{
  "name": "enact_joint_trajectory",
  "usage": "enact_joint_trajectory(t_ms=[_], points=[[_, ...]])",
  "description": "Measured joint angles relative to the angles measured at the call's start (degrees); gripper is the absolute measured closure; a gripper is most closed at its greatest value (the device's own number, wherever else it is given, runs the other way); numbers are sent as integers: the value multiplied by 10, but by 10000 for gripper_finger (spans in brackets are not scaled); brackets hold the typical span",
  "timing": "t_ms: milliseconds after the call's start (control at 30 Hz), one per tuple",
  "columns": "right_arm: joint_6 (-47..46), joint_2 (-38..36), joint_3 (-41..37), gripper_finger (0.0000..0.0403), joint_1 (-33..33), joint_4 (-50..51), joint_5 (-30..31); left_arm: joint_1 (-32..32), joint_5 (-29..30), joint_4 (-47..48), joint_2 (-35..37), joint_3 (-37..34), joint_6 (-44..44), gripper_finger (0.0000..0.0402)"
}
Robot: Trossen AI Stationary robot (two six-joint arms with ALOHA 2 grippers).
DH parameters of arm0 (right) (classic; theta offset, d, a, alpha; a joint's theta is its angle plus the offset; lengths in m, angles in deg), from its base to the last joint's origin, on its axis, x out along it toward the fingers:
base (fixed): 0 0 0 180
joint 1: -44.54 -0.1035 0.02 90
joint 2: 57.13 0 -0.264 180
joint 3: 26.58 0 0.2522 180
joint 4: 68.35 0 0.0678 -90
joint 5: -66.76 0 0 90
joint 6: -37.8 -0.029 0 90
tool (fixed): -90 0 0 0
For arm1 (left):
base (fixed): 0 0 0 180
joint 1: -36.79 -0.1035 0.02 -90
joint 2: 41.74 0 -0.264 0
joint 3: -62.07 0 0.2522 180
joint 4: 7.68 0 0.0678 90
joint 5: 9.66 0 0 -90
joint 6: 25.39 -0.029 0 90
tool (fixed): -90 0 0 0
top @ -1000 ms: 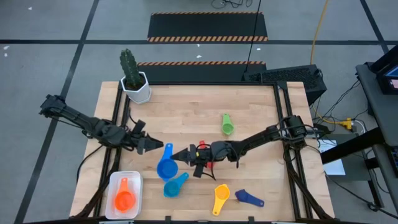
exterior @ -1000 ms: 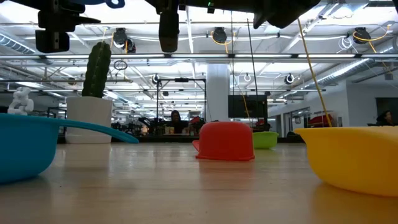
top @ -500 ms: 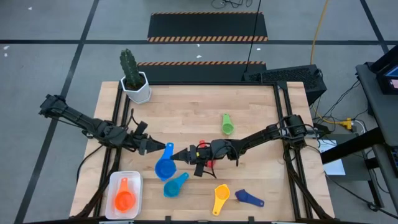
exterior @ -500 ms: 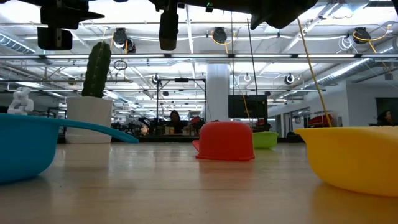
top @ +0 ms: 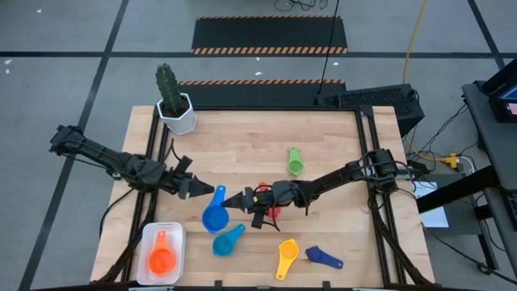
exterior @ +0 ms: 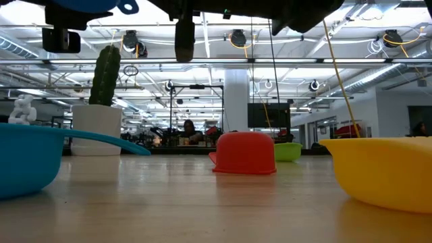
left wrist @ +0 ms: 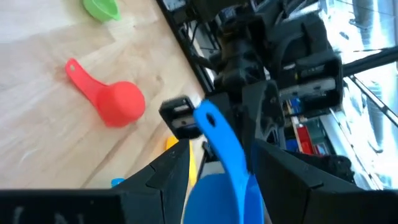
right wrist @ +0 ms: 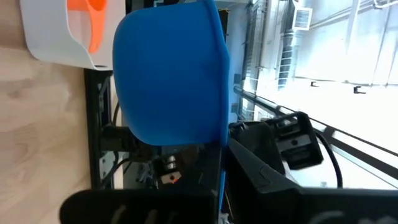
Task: Nest measuring cups in basket
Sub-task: Stack the blue measuring cup on top of the orange measuring cup into the white bin
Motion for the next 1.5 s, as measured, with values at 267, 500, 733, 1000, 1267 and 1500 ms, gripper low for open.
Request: enact_joint_trajectory(t_ms=[267,500,733,1000,1267,1500], points=[[12,0,0,403,10,2,-30,-13,-6,-6,-38,0,14,227],[31,0,0,403,22,12,-31,-30,-28,-89,-74,0,-4,227],[26,0,0,403,28,15,-31,-38,-37,-87,-80,0,-1,258],[-1,0,0,396,28,29,-27,-38,-44,-100,-79,-1,-27,389],[-211,-5,2,309,26,41,43,-37,-50,-103,-52,-1,-84,396],[-394,-1,-1,252,10,141,126,-17,-64,-23,20,0,-103,397]])
